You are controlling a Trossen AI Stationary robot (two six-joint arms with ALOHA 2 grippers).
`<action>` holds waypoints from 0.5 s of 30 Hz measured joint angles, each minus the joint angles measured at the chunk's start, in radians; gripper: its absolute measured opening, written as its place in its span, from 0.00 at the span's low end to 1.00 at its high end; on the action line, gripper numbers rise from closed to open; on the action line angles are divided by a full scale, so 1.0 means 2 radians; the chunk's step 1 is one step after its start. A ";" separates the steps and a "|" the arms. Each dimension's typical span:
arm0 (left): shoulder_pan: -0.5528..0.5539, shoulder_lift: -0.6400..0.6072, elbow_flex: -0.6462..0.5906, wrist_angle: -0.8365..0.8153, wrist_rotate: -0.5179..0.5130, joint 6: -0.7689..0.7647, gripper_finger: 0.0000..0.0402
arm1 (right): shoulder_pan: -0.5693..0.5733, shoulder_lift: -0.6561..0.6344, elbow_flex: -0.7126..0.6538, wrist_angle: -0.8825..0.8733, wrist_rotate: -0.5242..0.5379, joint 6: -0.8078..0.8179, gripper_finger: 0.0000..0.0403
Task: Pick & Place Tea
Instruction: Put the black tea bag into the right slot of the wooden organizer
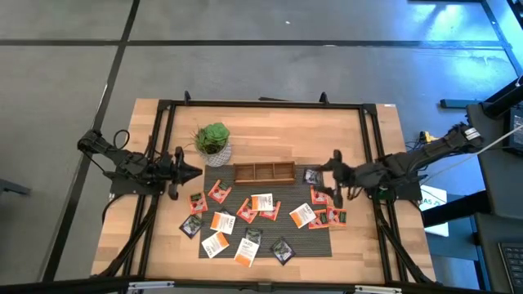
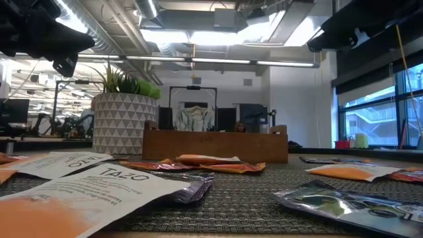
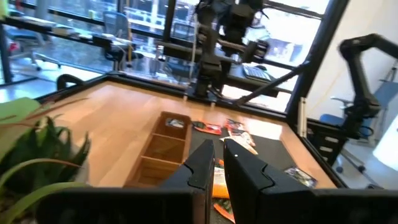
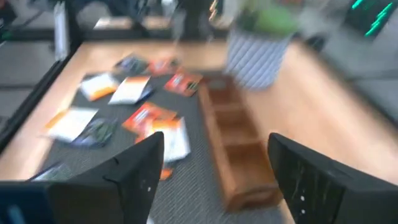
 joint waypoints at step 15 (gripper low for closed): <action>0.000 0.000 0.000 -0.001 -0.079 0.000 0.08 | -0.062 0.108 -0.001 -0.145 0.002 0.440 0.64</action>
